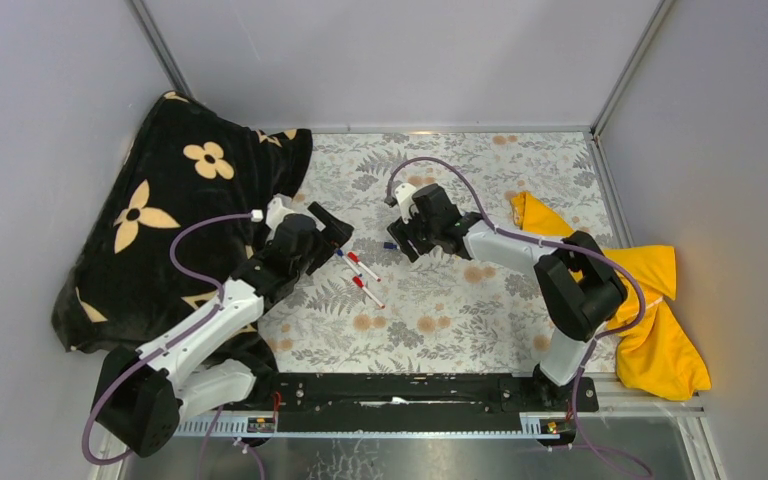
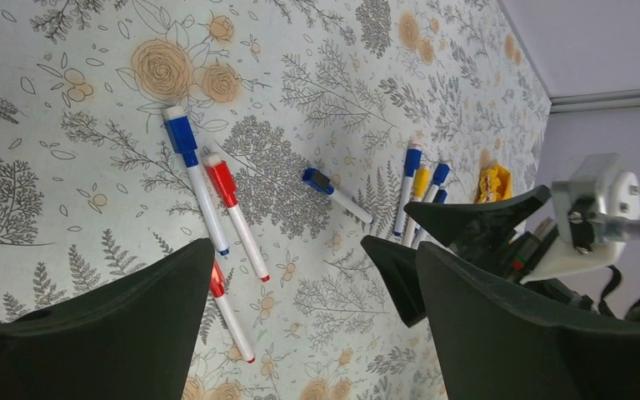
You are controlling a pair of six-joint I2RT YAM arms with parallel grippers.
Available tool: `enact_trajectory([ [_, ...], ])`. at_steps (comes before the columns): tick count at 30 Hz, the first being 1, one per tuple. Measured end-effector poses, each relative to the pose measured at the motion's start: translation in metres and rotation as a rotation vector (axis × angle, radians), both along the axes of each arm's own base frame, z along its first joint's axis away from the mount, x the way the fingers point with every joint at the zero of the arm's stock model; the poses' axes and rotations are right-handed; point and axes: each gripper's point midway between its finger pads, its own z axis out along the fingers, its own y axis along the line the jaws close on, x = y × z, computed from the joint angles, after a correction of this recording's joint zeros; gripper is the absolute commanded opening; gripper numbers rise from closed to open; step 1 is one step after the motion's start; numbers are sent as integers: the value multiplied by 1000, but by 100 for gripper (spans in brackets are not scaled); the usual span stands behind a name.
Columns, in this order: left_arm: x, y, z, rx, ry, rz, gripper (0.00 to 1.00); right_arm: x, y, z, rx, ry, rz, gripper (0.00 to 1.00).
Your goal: Open the pen caps
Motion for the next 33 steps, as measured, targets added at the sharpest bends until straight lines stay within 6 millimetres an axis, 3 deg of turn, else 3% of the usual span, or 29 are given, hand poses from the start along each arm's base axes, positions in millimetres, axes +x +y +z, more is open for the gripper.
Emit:
enact_trajectory([
  [14, -5, -1, 21, -80, -43, 16, 99, 8, 0, -30, -77, 24, 26, 63],
  [28, -4, -1, 22, -99, -40, 27, 99, 9, 0, -44, -106, 47, 37, 47],
  [33, -4, -1, 22, -102, -40, 29, 99, 9, -1, -50, -113, 58, 38, 46],
])
